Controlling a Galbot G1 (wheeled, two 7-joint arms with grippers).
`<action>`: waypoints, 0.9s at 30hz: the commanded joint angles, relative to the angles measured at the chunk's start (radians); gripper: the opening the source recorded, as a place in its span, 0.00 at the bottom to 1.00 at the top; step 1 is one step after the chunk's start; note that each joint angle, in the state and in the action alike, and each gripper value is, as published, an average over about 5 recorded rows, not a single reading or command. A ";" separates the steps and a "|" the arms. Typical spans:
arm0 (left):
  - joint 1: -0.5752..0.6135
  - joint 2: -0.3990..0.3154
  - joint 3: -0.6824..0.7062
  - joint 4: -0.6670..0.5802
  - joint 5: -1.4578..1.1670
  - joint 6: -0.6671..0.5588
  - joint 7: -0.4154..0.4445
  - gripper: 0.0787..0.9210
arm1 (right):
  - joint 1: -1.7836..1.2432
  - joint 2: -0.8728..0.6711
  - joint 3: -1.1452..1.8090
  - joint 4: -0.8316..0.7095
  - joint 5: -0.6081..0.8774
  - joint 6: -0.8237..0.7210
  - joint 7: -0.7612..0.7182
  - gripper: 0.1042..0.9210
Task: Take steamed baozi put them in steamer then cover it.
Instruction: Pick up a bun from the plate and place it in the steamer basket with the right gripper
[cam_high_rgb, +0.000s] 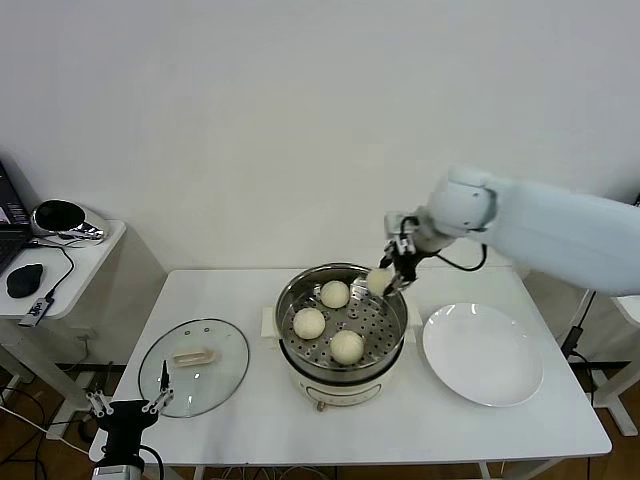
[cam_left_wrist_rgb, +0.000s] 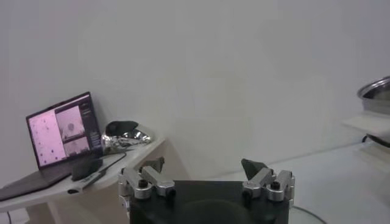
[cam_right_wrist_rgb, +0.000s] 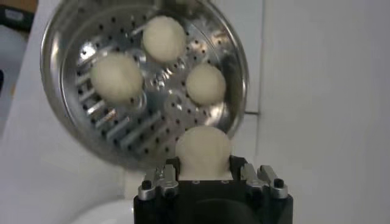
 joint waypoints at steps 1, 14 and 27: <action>-0.003 -0.002 -0.001 0.004 0.000 0.001 0.000 0.88 | -0.117 0.102 -0.033 -0.052 0.026 -0.077 0.052 0.51; -0.006 -0.004 -0.003 0.012 -0.002 0.000 -0.001 0.88 | -0.209 0.083 0.015 -0.092 -0.060 -0.058 0.066 0.51; -0.010 -0.005 0.000 0.008 0.000 0.001 -0.001 0.88 | -0.115 -0.042 0.121 0.068 0.012 -0.067 0.073 0.81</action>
